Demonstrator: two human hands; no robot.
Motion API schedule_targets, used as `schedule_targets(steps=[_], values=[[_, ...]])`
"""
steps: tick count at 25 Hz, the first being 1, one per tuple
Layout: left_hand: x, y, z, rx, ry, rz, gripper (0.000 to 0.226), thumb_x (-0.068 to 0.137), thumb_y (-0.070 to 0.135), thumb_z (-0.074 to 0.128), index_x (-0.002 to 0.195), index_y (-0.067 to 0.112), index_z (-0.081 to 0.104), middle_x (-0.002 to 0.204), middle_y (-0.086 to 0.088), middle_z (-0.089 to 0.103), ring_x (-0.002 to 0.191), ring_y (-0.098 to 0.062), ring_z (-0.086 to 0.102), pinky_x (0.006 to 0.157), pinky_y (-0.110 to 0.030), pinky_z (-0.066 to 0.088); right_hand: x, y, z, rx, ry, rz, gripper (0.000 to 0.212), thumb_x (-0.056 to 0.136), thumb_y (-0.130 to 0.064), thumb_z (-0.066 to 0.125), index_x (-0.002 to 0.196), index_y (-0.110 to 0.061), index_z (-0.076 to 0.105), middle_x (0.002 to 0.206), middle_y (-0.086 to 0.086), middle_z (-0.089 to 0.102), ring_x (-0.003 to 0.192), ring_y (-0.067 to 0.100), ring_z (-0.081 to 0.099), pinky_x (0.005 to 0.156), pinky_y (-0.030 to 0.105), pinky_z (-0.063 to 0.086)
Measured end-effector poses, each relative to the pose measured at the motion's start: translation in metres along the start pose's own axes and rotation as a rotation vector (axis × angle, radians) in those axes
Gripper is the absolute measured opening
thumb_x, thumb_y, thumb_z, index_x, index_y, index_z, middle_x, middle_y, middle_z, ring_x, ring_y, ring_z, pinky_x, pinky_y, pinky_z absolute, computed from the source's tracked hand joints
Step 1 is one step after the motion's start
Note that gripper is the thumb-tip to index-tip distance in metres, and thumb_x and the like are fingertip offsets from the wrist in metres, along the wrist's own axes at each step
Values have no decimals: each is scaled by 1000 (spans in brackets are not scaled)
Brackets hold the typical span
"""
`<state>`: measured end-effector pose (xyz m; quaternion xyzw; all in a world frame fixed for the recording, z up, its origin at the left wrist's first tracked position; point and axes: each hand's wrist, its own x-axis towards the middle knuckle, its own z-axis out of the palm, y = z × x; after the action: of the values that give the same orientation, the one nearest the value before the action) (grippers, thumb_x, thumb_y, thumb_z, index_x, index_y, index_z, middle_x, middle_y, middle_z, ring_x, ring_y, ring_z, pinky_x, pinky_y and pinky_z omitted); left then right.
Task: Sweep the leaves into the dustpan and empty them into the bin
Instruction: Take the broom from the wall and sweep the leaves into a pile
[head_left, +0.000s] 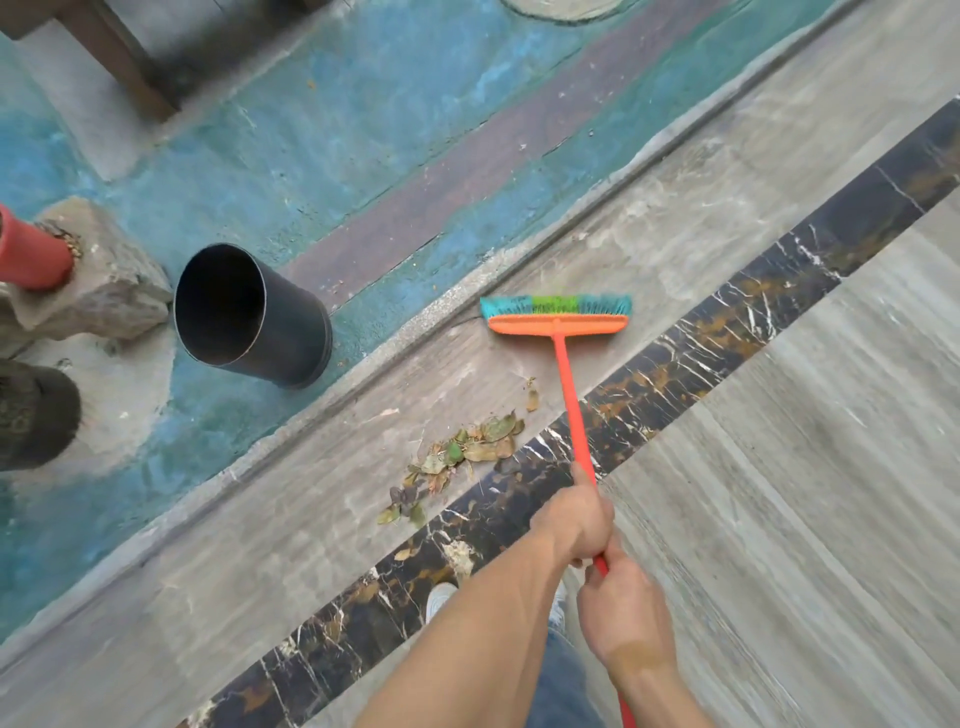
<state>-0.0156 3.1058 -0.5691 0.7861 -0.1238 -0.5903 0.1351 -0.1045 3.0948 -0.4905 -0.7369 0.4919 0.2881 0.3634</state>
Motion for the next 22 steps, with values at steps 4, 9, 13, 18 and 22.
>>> schedule_targets(steps=[4,9,13,18,22], values=[[-65,-39,53,-77,-34,-94,72,98,34,31,152,4,-5,117,-21,64,89,-36,66,74,-41,51,-61,22,5,-141,-214,28,70,98,-22,40,154,-38,1,128,2,65,117,20,61,82,21,48],[-137,-44,75,-47,7,-59,74,100,39,28,153,12,-15,120,-17,65,109,-35,62,78,-36,43,-95,14,-6,431,-187,111,41,105,-2,22,135,18,40,159,16,22,104,-16,58,77,-1,39],[-94,-21,28,-50,137,-48,67,100,37,29,153,8,-1,121,-18,64,109,-36,61,86,-41,47,-86,11,-17,-232,-81,-71,65,97,-20,41,150,-45,14,120,10,68,97,22,66,76,28,48],[-74,-32,-7,-229,88,-226,68,100,30,38,152,3,4,132,-19,56,95,-33,61,75,-39,55,-53,-18,-5,-315,-157,-102,48,91,-15,40,136,-31,47,106,11,69,102,35,63,74,35,48],[-133,-49,58,-450,-22,-267,52,101,21,40,143,-9,30,128,-23,59,92,-31,62,77,-36,54,-111,43,3,-430,-262,-100,59,89,-15,37,144,-37,35,100,8,70,97,32,66,69,36,46]])
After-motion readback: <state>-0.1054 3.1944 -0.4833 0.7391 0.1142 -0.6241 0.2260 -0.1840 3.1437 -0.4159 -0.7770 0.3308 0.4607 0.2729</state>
